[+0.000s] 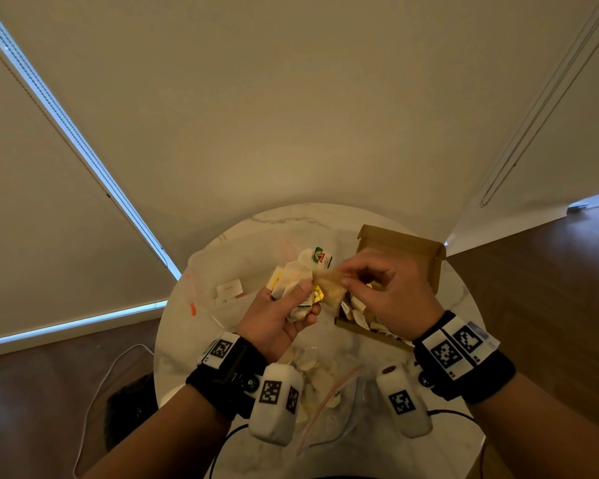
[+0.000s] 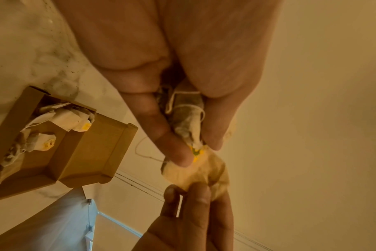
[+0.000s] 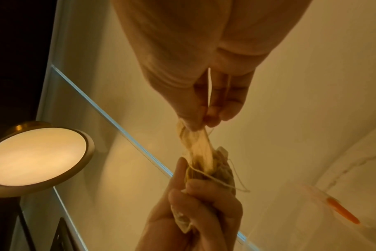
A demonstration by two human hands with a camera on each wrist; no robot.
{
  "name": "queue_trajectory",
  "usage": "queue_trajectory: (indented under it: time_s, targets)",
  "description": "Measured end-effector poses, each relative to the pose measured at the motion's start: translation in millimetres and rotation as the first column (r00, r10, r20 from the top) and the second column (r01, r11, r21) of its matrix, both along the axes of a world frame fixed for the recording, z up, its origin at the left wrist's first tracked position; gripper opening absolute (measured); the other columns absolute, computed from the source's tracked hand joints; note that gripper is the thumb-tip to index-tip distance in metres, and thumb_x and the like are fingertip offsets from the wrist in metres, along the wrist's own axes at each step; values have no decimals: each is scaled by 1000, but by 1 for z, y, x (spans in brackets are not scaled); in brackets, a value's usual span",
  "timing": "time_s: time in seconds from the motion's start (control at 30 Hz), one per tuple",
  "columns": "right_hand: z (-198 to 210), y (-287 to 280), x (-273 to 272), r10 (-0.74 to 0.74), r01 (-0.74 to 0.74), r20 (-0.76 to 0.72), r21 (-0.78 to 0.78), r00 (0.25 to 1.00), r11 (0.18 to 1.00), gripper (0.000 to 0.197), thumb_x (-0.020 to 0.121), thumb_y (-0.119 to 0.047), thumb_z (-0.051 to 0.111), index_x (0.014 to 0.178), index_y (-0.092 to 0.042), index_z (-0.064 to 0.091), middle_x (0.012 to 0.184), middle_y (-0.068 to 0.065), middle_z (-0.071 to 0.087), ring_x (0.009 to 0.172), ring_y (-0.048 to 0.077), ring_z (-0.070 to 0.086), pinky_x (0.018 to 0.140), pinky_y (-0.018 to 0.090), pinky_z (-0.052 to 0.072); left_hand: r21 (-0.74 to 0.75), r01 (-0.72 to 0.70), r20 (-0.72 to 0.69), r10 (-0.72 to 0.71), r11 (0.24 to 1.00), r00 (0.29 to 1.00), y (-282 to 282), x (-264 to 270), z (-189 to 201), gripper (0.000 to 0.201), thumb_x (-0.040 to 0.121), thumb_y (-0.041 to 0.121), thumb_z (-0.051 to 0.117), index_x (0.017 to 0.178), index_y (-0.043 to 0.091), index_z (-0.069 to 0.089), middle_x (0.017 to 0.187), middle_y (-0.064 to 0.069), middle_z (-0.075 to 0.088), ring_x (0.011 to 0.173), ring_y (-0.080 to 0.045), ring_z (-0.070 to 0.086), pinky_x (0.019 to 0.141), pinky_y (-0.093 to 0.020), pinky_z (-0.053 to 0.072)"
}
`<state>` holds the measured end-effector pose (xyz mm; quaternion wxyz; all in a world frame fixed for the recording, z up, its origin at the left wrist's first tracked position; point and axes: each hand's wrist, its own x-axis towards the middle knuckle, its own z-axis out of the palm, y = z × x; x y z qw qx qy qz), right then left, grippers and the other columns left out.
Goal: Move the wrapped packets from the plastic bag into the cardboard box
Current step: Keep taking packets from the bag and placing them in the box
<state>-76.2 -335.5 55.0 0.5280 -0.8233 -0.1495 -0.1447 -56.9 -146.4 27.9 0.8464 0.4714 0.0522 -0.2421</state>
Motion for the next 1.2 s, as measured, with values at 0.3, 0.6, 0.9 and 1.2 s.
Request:
queue_trajectory:
  time_s: [0.3, 0.6, 0.9, 1.2]
  targets:
    - [4, -14, 7, -80, 110, -169, 174, 982, 979, 16, 82, 1, 69, 85, -14, 71, 79, 1, 72, 76, 21, 69, 72, 34, 59, -29, 14, 4, -14, 999, 1000, 6, 1, 3, 48, 82, 16, 61, 120, -13, 55, 87, -13, 72, 59, -13, 62, 51, -19, 52]
    - [5, -17, 22, -261, 266, -214, -5, 941, 964, 3, 84, -18, 72, 84, -20, 73, 77, -3, 71, 70, 16, 67, 68, 34, 58, 12, 42, 41, -43, 999, 998, 8, -1, 7, 30, 84, 17, 61, 105, -4, 64, 93, -14, 71, 60, -13, 60, 52, -19, 51]
    - [12, -6, 25, -144, 141, -114, -34, 983, 989, 17, 89, -5, 64, 93, -17, 75, 77, -11, 70, 61, 7, 66, 57, 21, 52, 25, 92, 62, -94, 995, 994, 9, -2, 6, 25, 82, 15, 62, 102, 1, 66, 92, -14, 71, 59, -15, 59, 50, -20, 50]
    - [30, 7, 30, 14, -62, -224, -209, 975, 976, 23, 80, -34, 75, 101, -25, 75, 93, -9, 71, 77, -4, 60, 66, 11, 47, 38, 122, 72, -124, 992, 990, 9, 0, 0, 21, 79, 21, 72, 96, 8, 71, 92, -16, 69, 61, -17, 59, 51, -22, 50]
